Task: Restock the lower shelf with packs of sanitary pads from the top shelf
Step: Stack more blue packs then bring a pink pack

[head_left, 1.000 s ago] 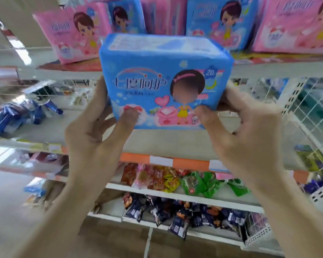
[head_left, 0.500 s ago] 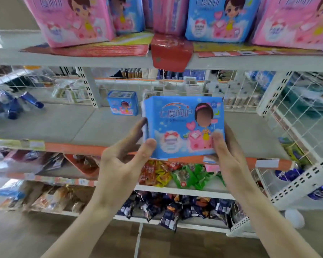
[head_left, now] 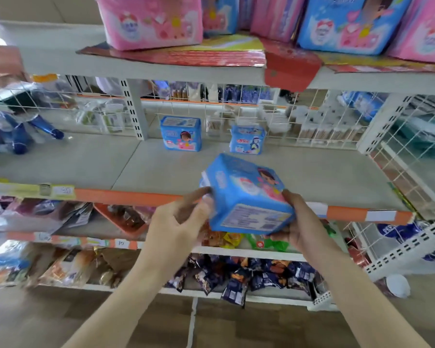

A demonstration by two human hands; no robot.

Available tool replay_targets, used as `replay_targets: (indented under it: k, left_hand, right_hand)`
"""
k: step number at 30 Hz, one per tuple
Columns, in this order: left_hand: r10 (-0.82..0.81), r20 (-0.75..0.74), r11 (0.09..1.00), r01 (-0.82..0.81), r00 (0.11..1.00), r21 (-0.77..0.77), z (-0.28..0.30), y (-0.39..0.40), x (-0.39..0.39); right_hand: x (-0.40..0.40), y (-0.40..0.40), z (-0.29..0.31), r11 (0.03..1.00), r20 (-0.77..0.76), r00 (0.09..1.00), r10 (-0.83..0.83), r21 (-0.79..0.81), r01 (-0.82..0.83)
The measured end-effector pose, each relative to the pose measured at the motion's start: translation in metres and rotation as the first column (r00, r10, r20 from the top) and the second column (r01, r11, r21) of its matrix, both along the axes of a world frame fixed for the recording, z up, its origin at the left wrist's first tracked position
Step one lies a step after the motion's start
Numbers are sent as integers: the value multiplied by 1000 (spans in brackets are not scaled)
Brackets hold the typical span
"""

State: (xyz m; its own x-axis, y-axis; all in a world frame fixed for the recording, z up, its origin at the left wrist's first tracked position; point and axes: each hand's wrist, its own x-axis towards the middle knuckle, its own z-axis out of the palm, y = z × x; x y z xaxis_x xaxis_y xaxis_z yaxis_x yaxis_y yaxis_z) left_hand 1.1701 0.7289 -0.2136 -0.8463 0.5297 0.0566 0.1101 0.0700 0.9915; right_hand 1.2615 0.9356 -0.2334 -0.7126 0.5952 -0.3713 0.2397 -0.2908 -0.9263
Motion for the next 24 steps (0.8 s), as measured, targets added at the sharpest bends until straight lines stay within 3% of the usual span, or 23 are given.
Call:
replay_targets:
  k: [2, 7, 10, 12, 18, 21, 24]
  left_hand:
    - [20, 155, 999, -26, 988, 31, -3, -8, -18]
    - [12, 429, 1000, -18, 903, 9, -26, -23, -49]
    - [20, 650, 999, -38, 760, 14, -49, -31, -58]
    - [5, 757, 996, -71, 653, 56, -62, -38, -60]
    - [-146, 770, 976, -35, 621, 213, -90, -52, -69]
    - [-94, 659, 978, -55, 746, 201, -92, -47, -72]
    - [-17, 429, 984, -61, 903, 165, -79, -37, -68]
  right_hand:
    - [-11, -9, 9, 993, 60, 997, 56, 103, -62]
    - [-23, -47, 32, 918, 12, 961, 277, 293, -268]
    - [-23, -68, 29, 902, -67, 951, 301, 344, -261]
    - [-23, -78, 18, 860, -36, 939, 341, 415, -297]
    - [-17, -92, 5, 861, -67, 940, 334, 428, -275]
    - [-11, -84, 3, 856, -52, 944, 327, 441, -272]
    - [-8, -70, -2, 830, 32, 944, 330, 467, -306]
